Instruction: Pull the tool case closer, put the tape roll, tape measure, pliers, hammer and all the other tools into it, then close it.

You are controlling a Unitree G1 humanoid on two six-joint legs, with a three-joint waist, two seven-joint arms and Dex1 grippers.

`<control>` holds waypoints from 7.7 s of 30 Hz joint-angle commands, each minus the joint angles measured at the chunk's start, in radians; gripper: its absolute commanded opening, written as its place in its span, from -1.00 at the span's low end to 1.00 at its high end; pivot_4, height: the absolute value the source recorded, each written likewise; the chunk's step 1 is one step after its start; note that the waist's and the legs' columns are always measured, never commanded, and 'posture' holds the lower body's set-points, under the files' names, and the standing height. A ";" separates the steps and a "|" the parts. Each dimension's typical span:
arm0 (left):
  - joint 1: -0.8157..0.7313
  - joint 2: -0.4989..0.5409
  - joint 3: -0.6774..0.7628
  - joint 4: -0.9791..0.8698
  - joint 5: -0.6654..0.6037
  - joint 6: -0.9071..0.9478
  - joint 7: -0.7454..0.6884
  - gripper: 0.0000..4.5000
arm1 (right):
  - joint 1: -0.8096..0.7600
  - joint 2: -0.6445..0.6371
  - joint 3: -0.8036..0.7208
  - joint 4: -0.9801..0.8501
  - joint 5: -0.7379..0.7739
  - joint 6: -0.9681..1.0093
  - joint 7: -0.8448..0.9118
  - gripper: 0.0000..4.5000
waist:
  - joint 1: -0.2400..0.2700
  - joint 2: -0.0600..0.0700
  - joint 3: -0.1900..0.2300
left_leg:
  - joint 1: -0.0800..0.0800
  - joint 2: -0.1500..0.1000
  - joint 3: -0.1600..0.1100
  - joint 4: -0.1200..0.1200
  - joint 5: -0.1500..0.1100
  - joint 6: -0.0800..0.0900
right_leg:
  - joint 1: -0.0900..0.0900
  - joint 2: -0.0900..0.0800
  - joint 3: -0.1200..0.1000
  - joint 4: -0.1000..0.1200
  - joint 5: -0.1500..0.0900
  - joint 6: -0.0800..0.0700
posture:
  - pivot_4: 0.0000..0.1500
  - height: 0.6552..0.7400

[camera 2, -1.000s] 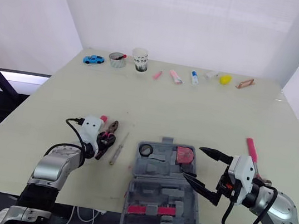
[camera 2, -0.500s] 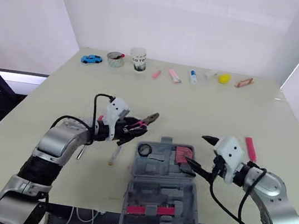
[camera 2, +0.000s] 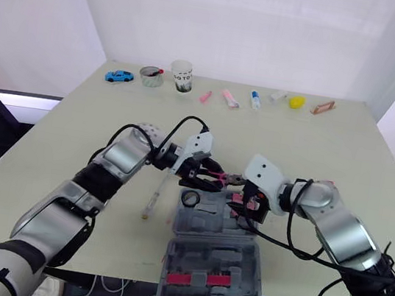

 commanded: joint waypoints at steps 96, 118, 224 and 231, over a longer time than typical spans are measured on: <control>0.372 0.521 0.288 -0.271 -0.430 -0.166 -0.280 0.98 | 0.175 -0.229 -0.073 0.022 -0.232 -0.432 0.104 -0.54 | -0.009 0.002 0.001 | -0.007 0.001 -0.002 0.010 0.000 0.000 | -0.008 -0.001 -0.001 0.012 0.000 0.000 | 1.00 1.00; 0.471 0.610 0.332 -0.323 -0.546 -0.254 -0.280 0.98 | -0.082 -0.095 0.163 0.079 -0.452 -0.394 0.316 -0.54 | -0.006 0.003 0.002 | -0.007 0.001 0.000 0.012 0.000 0.000 | -0.010 -0.001 0.000 0.015 0.000 0.000 | 1.00 1.00; 0.368 0.600 0.136 -0.157 -0.554 -0.425 -0.280 1.00 | 0.273 0.314 0.190 0.629 -0.366 -0.145 0.045 -0.99 | 0.002 -0.001 -0.024 | 0.012 0.001 0.002 0.009 0.000 0.000 | 0.006 0.000 0.002 0.015 -0.001 -0.001 | 1.00 1.00; 0.379 0.565 0.146 -0.162 -0.539 -0.412 -0.280 1.00 | 0.268 0.333 0.194 0.750 -0.377 -0.172 0.010 -0.99 | 0.007 0.000 -0.032 | 0.033 0.001 0.001 0.005 0.000 0.000 | 0.029 0.000 0.001 0.005 -0.006 -0.001 | 1.00 1.00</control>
